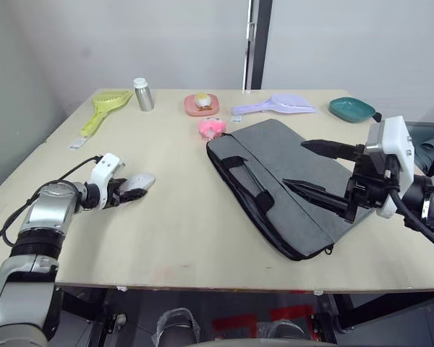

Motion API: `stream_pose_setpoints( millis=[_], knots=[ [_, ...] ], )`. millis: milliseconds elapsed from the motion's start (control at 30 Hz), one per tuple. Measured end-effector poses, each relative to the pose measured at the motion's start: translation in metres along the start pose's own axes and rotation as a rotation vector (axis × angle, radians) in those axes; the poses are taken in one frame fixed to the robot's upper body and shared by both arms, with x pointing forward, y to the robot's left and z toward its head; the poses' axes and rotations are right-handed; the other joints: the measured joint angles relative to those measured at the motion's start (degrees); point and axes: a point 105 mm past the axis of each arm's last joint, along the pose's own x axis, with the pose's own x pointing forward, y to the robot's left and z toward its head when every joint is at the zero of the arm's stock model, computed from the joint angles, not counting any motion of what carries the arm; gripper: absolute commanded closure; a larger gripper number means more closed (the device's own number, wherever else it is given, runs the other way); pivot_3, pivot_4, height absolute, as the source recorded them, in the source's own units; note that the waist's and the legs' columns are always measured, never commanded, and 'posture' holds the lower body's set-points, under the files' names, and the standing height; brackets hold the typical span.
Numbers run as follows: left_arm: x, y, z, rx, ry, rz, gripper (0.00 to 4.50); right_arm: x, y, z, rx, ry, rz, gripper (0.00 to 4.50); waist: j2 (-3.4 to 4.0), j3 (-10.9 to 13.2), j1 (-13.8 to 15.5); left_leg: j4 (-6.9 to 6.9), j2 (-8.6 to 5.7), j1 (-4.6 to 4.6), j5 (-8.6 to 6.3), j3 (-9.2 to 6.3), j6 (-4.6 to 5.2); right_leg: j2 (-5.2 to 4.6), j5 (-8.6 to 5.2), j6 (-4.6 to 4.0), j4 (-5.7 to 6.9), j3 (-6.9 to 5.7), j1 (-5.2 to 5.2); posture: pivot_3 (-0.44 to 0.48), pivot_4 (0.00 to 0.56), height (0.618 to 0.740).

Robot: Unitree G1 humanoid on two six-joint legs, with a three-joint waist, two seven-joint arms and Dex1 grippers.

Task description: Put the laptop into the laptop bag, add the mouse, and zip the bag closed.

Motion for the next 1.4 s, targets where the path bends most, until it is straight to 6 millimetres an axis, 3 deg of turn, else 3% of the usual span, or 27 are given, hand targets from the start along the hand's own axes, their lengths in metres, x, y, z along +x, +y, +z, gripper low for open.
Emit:
stream_pose_setpoints(
  millis=[100,200,300,400,600,867,1067,1300,1333,1400],
  knots=[
    [-0.017,-0.021,0.007,0.136,0.012,-0.161,1.63,0.014,-0.006,-0.012,0.050,0.064,-0.016,0.00,0.00,0.0,-0.5,-0.21,0.04,0.03,0.02,0.06,-0.10,0.07,-0.01,-0.01,-0.07,-0.03,-0.09,0.000,0.150,0.740],
    [-0.028,-0.041,0.018,0.279,-0.005,-0.307,1.63,0.041,-0.018,-0.031,0.158,0.129,-0.081,0.00,0.02,0.0,-0.7,-0.29,0.05,0.13,0.05,0.11,-0.19,0.08,-0.02,-0.02,-0.03,-0.01,-0.09,0.000,0.150,0.740],
    [-0.030,-0.057,0.030,0.399,-0.031,-0.400,1.63,0.066,-0.026,-0.069,0.242,0.281,-0.162,0.00,0.07,0.1,-0.4,-0.29,0.04,0.06,0.17,0.10,-0.39,0.07,-0.02,-0.03,0.03,-0.03,-0.18,0.000,0.150,0.740],
    [-0.029,-0.066,0.036,0.451,-0.057,-0.449,1.63,0.074,-0.029,-0.097,0.276,0.405,-0.217,0.00,0.08,0.1,0.0,-0.28,0.01,-0.30,0.27,0.10,-0.57,0.06,-0.02,-0.03,-0.02,-0.05,-0.45,0.000,0.150,0.740],
    [-0.019,-0.090,0.062,0.510,-0.158,-0.520,1.63,0.101,-0.005,-0.104,0.274,0.443,-0.149,0.00,0.09,0.1,-0.2,-0.29,0.07,-0.64,0.30,-0.06,-0.66,0.13,-0.05,-0.08,0.09,-0.15,-0.71,0.000,0.150,0.740],
    [-0.015,-0.092,0.063,0.487,-0.163,-0.509,1.63,0.109,0.002,-0.122,0.151,0.549,-0.167,0.00,0.09,0.1,-0.3,-0.22,0.06,-0.57,0.32,-0.07,-0.70,0.12,-0.01,-0.01,0.15,-0.15,-0.65,0.000,0.150,0.740],
    [-0.015,-0.094,0.065,0.488,-0.173,-0.509,1.63,0.110,-0.016,-0.127,0.056,0.561,-0.245,1.94,0.08,0.1,-0.2,-0.09,0.05,-0.48,0.33,-0.08,-0.70,0.09,0.06,0.07,0.22,-0.10,-0.55,0.000,0.150,0.740],
    [-0.014,-0.094,0.067,0.490,-0.178,-0.506,1.63,0.116,-0.003,-0.123,0.061,0.527,-0.184,4.21,0.08,0.1,-0.5,-0.09,0.05,-0.42,0.33,-0.06,-0.70,0.10,0.06,0.07,0.27,-0.10,-0.55,0.000,0.150,0.740],
    [-0.014,-0.094,0.068,0.492,-0.182,-0.506,1.63,0.116,-0.002,-0.121,0.069,0.520,-0.181,4.47,0.08,0.1,-0.5,-0.09,0.05,-0.42,0.33,-0.06,-0.69,0.10,0.06,0.06,0.27,-0.09,-0.55,0.000,0.150,0.740],
    [-0.012,-0.095,0.068,0.493,-0.183,-0.509,1.63,0.118,-0.001,-0.116,0.117,0.495,-0.181,4.47,0.08,0.1,-0.6,-0.09,0.05,-0.40,0.33,-0.05,-0.70,0.11,0.05,0.06,0.29,-0.08,-0.55,0.000,0.150,0.740]
  ],
)
